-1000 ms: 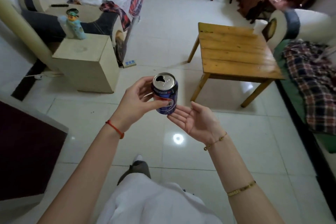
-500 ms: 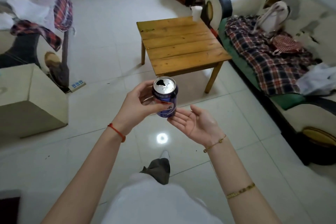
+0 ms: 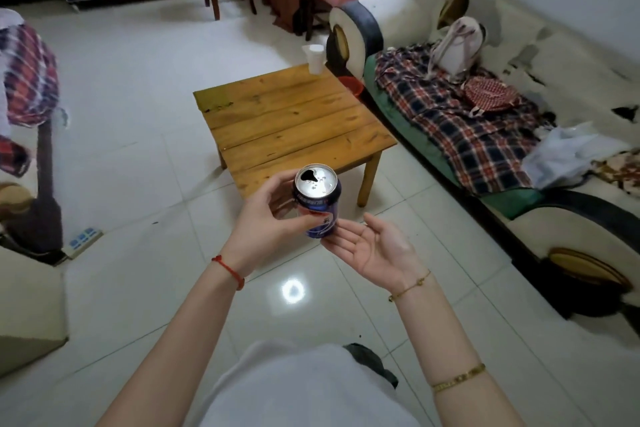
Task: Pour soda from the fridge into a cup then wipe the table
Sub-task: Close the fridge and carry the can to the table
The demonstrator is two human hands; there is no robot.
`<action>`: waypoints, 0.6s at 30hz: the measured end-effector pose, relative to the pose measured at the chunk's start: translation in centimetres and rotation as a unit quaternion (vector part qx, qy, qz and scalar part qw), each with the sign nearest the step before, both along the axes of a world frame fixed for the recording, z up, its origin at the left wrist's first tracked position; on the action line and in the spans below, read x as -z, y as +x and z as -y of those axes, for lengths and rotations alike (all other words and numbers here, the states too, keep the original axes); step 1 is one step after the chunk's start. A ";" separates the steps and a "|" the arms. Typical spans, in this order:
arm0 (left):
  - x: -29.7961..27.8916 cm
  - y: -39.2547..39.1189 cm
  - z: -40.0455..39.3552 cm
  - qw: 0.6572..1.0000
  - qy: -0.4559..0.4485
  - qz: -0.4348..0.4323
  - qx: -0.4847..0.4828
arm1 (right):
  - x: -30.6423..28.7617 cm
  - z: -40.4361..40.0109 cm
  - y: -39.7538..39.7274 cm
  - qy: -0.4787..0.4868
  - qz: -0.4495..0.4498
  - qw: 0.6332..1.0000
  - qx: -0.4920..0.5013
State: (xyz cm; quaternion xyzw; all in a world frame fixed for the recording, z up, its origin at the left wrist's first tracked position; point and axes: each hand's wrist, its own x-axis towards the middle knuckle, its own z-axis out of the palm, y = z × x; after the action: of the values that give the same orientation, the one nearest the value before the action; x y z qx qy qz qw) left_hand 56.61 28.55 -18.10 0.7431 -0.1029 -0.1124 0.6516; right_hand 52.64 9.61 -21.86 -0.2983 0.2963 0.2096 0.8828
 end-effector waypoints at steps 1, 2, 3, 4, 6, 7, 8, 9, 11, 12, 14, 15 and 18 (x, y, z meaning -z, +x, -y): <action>-0.1 1.1 0.6 1.000 0.001 0.000 0.006 | 0.0 0.6 1.0 0.000 0.000 1.000 0.003; 0.0 2.2 1.2 1.000 0.001 0.001 0.011 | 0.0 1.2 1.9 -0.001 -0.001 1.000 0.004; 0.0 3.2 1.8 1.000 0.002 0.001 0.015 | 0.0 1.8 2.8 -0.001 0.000 1.000 0.004; 0.1 4.2 2.3 1.000 0.004 0.000 0.018 | 0.1 2.4 3.8 0.001 0.000 1.000 0.005; 0.3 6.3 3.5 1.000 0.010 0.000 0.023 | 0.4 3.6 5.7 0.004 -0.002 1.000 0.003; 0.4 7.3 4.0 1.000 0.013 0.000 0.026 | 0.6 4.2 6.7 0.005 -0.001 1.000 0.001; 0.5 8.4 4.7 0.999 0.018 0.000 0.029 | 0.8 4.9 7.8 0.005 -0.001 1.000 -0.002; 0.6 9.3 5.4 0.999 0.023 0.001 0.031 | 1.1 5.7 8.9 0.005 -0.002 1.000 -0.005; 0.9 11.3 6.9 0.999 0.026 -0.004 0.027 | 1.4 7.4 11.3 0.003 -0.007 1.000 -0.011; 1.0 12.3 7.7 0.999 0.025 -0.006 0.024 | 1.6 8.3 12.5 0.002 -0.009 1.000 -0.017; 1.1 14.3 9.6 1.000 0.024 -0.007 0.019 | 1.8 10.4 15.1 0.004 -0.012 0.999 -0.033; 1.0 15.3 10.7 1.000 0.022 -0.010 0.014 | 1.8 11.5 16.5 0.005 -0.015 0.999 -0.040; 0.9 18.3 13.9 1.000 0.014 -0.015 -0.009 | 1.6 15.1 20.4 0.005 -0.018 0.998 -0.068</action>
State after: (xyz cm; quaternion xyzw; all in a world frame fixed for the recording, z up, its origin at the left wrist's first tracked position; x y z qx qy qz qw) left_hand 74.92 14.70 -18.98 0.7516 -0.0843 -0.1190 0.6433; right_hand 73.04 -5.51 -23.42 -0.3092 0.2904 0.2757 0.8626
